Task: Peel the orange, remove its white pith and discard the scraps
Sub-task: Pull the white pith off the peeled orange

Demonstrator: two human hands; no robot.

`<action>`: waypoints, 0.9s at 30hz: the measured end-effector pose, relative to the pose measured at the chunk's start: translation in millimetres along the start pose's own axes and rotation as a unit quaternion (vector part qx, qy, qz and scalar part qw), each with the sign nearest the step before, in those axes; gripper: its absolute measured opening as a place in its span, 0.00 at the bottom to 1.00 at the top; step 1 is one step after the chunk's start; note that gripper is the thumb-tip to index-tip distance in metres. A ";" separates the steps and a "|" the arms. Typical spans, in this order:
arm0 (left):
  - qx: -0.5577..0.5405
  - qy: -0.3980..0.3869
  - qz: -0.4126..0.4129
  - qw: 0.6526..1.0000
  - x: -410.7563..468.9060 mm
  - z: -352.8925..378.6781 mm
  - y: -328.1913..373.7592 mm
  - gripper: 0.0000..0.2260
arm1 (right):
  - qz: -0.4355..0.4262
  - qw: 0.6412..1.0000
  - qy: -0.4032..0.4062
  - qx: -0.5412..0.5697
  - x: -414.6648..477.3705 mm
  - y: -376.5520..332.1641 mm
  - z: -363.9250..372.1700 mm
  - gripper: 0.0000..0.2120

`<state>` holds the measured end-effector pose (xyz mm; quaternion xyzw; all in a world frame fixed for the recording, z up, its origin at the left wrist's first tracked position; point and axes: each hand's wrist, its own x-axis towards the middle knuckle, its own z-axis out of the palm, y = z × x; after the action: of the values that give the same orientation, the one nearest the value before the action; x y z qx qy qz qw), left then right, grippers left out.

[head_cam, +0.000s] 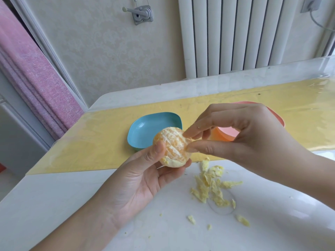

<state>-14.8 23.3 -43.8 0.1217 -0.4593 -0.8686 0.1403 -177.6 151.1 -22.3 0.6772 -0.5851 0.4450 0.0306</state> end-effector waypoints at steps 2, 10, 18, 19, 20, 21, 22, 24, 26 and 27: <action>0.006 0.004 0.002 1.000 -0.5 -0.7 -0.7 0.25 | -0.025 0.998 0.004 -0.059 1.0 -0.5 0.4 0.07; 0.053 0.028 0.000 0.998 -2.4 -0.2 -1.1 0.27 | -0.122 0.977 0.017 -0.176 -0.4 3.8 2.2 0.03; 0.100 0.041 0.030 0.994 -2.2 -2.3 0.7 0.29 | -0.066 0.983 0.034 -0.169 -2.6 -2.7 7.8 0.02; 0.109 0.045 0.037 0.992 -1.9 -2.7 0.8 0.29 | -0.053 0.985 0.036 -0.158 -3.1 -3.4 8.5 0.02; 0.120 0.048 0.044 0.991 -1.8 -3.1 0.9 0.29 | -0.041 0.987 0.037 -0.149 -3.3 -3.6 9.6 0.01; 0.128 0.048 0.051 0.989 -1.8 -3.2 1.1 0.29 | -0.033 0.989 0.038 -0.143 -3.6 -3.7 10.5 0.01; 0.133 0.047 0.056 0.988 -1.8 -2.9 1.2 0.29 | -0.027 0.989 0.039 -0.138 -3.4 -3.6 10.8 0.01; 0.131 0.046 0.059 0.989 -1.9 -2.5 1.3 0.29 | -0.028 0.990 0.034 -0.134 -2.1 -2.9 8.2 0.02; 0.122 0.044 0.055 0.990 -1.8 -2.6 1.4 0.29 | -0.041 0.990 0.008 -0.136 -0.4 -1.3 2.6 0.02; 0.118 0.042 0.054 0.991 -1.9 -2.7 1.6 0.29 | -0.043 0.990 -0.006 -0.131 0.6 -0.6 -0.6 0.03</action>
<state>-12.0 21.1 -43.8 0.1489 -0.5585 -0.7935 0.1907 -177.4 151.2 -21.3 0.6943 -0.6090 0.3589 0.1348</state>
